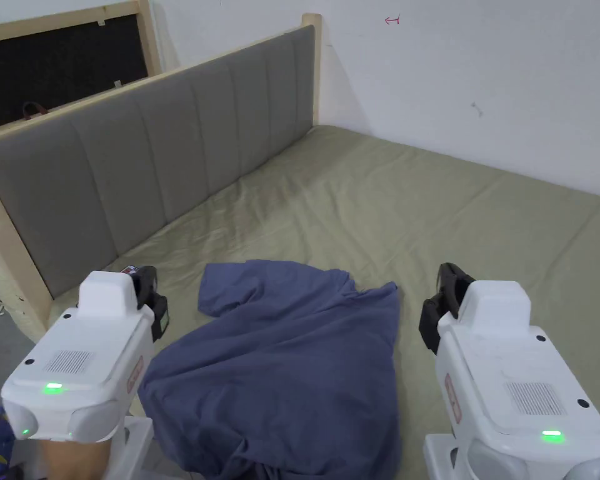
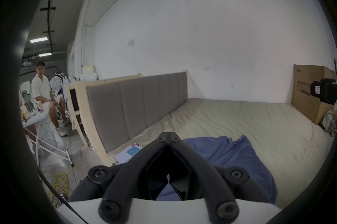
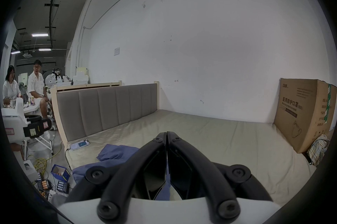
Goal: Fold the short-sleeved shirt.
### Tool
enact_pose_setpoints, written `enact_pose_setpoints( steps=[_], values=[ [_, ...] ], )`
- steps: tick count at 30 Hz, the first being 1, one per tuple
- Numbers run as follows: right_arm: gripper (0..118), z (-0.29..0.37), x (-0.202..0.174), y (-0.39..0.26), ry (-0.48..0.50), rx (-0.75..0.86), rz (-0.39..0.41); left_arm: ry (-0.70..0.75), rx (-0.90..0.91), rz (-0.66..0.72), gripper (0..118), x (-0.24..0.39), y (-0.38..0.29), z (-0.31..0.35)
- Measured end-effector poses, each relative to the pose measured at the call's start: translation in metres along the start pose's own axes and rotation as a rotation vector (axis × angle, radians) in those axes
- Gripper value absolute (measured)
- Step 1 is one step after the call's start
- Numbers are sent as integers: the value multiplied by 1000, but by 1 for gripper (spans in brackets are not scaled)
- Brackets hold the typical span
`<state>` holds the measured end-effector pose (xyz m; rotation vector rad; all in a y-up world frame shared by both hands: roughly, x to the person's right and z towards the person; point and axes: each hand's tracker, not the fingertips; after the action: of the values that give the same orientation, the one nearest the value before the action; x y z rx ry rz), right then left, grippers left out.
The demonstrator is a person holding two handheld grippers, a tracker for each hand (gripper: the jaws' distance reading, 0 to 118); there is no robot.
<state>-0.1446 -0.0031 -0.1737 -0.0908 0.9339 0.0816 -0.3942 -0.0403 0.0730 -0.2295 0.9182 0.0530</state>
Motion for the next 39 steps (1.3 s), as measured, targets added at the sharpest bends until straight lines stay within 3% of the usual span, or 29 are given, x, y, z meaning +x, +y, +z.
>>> enact_pose_setpoints(
  steps=[10,13,14,17,18,22,23,26,28,29,32,36,39],
  values=[
    [0,-12,52,-14,-114,-48,14,-262,-443,14,0,63,-19,-136],
    [0,-15,69,-22,-152,-75,19,-272,-564,-38,11,88,-37,-176],
    [0,-16,74,-25,-165,-85,22,-259,-547,-50,36,95,-42,-183],
    [0,-19,90,-34,-197,-114,20,-267,-733,-58,117,114,-60,-219],
    [0,-20,95,-37,-207,-126,16,-273,-761,-58,118,118,-66,-224],
    [0,-22,110,-47,-238,-155,13,-300,-788,-114,115,138,-91,-240],
    [0,-21,113,-49,-246,-161,13,-296,-799,-117,110,143,-98,-243],
    [0,-18,122,-54,-264,-180,11,-275,-888,-168,76,156,-124,-252],
    [0,-13,128,-57,-277,-188,5,-255,-827,-150,74,156,-126,-246],
    [0,-11,130,-58,-283,-191,4,-262,-853,-150,67,158,-123,-247],
    [0,-5,137,-59,-292,-196,-4,-303,-824,-155,5,159,-113,-239],
    [0,6,143,-54,-307,-181,-23,-307,-804,-159,4,160,-101,-225],
    [0,17,147,-47,-311,-156,-28,-350,-688,14,4,146,-68,-204]
  ],
)
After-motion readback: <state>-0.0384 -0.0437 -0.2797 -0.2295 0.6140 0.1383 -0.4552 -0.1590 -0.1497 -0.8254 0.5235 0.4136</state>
